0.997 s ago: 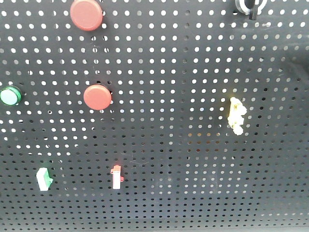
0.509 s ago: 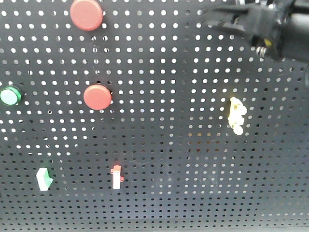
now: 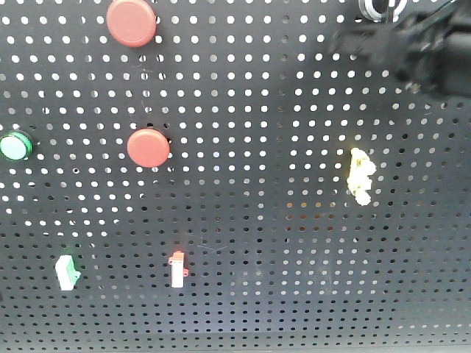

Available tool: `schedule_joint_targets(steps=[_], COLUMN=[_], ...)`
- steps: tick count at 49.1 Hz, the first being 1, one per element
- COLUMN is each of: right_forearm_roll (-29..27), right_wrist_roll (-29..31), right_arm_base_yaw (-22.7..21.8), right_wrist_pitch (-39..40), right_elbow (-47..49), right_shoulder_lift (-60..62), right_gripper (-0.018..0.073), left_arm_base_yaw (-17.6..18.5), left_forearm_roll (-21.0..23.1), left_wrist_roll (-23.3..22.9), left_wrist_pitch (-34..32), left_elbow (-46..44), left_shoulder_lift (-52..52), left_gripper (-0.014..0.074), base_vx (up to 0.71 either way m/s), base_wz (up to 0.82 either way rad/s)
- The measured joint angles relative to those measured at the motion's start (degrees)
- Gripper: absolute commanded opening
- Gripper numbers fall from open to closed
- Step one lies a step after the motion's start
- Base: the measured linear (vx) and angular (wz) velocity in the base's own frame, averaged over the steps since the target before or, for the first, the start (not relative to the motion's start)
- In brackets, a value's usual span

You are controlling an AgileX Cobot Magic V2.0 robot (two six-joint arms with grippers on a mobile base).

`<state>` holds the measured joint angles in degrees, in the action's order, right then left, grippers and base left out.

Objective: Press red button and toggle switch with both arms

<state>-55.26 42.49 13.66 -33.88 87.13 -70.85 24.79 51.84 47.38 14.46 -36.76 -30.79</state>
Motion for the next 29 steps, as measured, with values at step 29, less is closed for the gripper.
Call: schedule_joint_targets(steps=[29], right_forearm_roll=[-5.8], right_wrist_roll=[1.9], right_arm_base_yaw=[0.0], right_wrist_pitch=[1.5], right_elbow=[0.1], right_shoulder_lift=[0.1], right_gripper=[-0.0003], left_arm_base_yaw=[0.0], left_forearm_roll=[0.0], left_wrist_roll=[0.0], left_wrist_pitch=[1.6], left_elbow=[0.0], left_shoulder_lift=[0.0], left_gripper=[0.0002], base_vx=[0.0], base_wz=[0.0])
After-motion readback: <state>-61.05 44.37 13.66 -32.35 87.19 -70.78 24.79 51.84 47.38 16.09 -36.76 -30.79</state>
